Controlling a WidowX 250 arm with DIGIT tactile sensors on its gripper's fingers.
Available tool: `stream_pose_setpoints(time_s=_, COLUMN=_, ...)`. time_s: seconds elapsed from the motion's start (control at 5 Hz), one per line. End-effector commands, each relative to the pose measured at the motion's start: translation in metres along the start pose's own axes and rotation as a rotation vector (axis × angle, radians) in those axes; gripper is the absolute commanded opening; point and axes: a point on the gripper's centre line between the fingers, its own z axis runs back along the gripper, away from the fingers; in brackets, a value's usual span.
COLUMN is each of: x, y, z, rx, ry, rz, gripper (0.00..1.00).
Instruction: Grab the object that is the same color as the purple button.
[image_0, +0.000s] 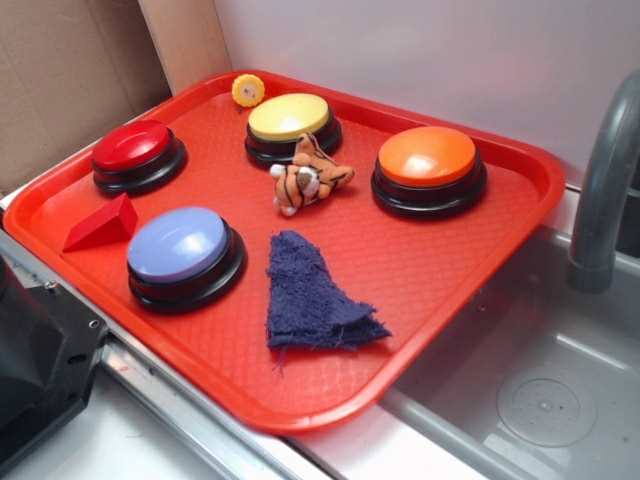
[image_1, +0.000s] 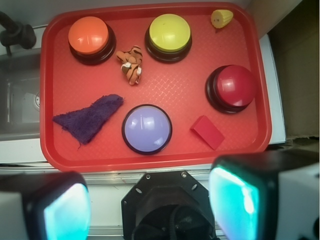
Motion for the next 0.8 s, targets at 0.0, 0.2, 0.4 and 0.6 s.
stream_pose_setpoints(time_s=0.0, x=0.000, y=0.000, z=0.000, rx=0.000, ry=0.000, rz=0.000, gripper=1.00)
stream_pose_setpoints(time_s=0.2, x=0.009, y=-0.012, z=-0.015, rx=0.077, ry=0.110, rz=-0.262, gripper=1.00)
stream_pose_setpoints(time_s=0.4, x=0.014, y=-0.031, z=-0.034, rx=0.103, ry=0.215, rz=-0.518, gripper=1.00)
stream_pose_setpoints(time_s=0.6, x=0.013, y=-0.062, z=-0.068, rx=0.094, ry=0.246, rz=-0.769, gripper=1.00)
